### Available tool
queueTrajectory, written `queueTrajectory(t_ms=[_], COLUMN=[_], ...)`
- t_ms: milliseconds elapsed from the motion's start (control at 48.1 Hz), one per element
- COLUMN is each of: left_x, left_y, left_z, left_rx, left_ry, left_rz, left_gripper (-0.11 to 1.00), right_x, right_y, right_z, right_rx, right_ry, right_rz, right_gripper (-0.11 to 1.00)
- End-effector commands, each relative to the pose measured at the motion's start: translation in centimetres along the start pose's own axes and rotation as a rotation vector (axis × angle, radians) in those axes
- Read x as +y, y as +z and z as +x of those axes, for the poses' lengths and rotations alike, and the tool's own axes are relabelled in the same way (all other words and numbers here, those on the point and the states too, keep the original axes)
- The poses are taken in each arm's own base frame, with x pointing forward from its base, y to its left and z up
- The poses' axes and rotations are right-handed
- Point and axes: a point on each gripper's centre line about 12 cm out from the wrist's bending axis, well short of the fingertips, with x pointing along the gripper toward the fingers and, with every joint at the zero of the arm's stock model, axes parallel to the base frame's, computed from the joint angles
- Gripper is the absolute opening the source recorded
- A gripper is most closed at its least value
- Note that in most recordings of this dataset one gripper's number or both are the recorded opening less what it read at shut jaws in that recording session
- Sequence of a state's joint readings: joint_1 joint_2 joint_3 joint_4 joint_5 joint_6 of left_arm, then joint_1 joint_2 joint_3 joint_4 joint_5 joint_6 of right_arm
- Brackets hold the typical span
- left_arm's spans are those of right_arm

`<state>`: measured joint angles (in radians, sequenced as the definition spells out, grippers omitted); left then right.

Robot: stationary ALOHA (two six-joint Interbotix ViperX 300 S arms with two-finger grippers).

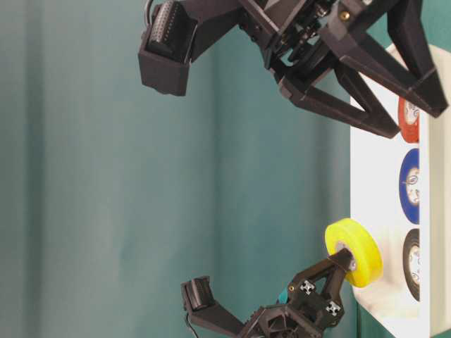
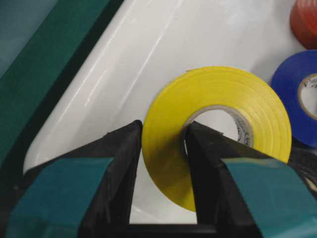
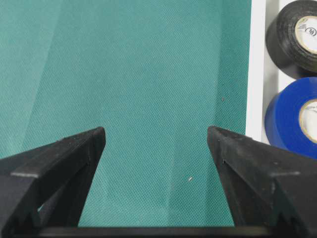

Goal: Put the tape alternately from left to right into the white case.
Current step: 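Carry the yellow roll into the tray and release it, then withdraw the left gripper back to the left side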

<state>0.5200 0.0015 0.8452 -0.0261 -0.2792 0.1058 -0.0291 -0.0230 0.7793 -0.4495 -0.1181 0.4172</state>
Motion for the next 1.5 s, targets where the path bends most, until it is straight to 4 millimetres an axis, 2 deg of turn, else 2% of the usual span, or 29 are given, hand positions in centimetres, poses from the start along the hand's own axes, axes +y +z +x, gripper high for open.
queueTrajectory(t_ms=[0,208,270,665,790,1268,1476], left_x=[0.5,0.8,0.8,0.8,0.3,-5.8,-7.7], left_y=[1.2,1.0,1.0,1.2,1.3,1.5,1.1], left_z=[-0.1,-0.3,-0.4,-1.6,-2.2,-5.5,-6.7], left_rx=[-0.037,-0.025,-0.023,-0.041,-0.050,-0.103,-0.114], left_ry=[0.012,0.019,0.018,0.020,0.007,-0.152,-0.209], left_rz=[-0.010,-0.015,-0.015,-0.017,-0.011,0.091,0.123], left_gripper=[0.30,0.88,0.97,0.96,0.95,0.95,0.95], right_x=[0.0,0.1,0.0,0.0,0.0,-0.1,-0.2], right_y=[0.7,0.7,0.8,0.7,0.7,0.6,0.7], right_z=[-0.3,-0.3,-0.3,-0.2,-0.3,-0.3,-0.3], right_rx=[-0.026,-0.027,-0.028,-0.024,-0.026,-0.021,-0.023], right_ry=[0.002,0.004,0.003,0.002,0.002,-0.002,-0.003], right_rz=[0.000,-0.002,0.000,0.001,-0.001,0.001,0.002], right_gripper=[0.85,0.85,0.85,0.85,0.85,0.85,0.85])
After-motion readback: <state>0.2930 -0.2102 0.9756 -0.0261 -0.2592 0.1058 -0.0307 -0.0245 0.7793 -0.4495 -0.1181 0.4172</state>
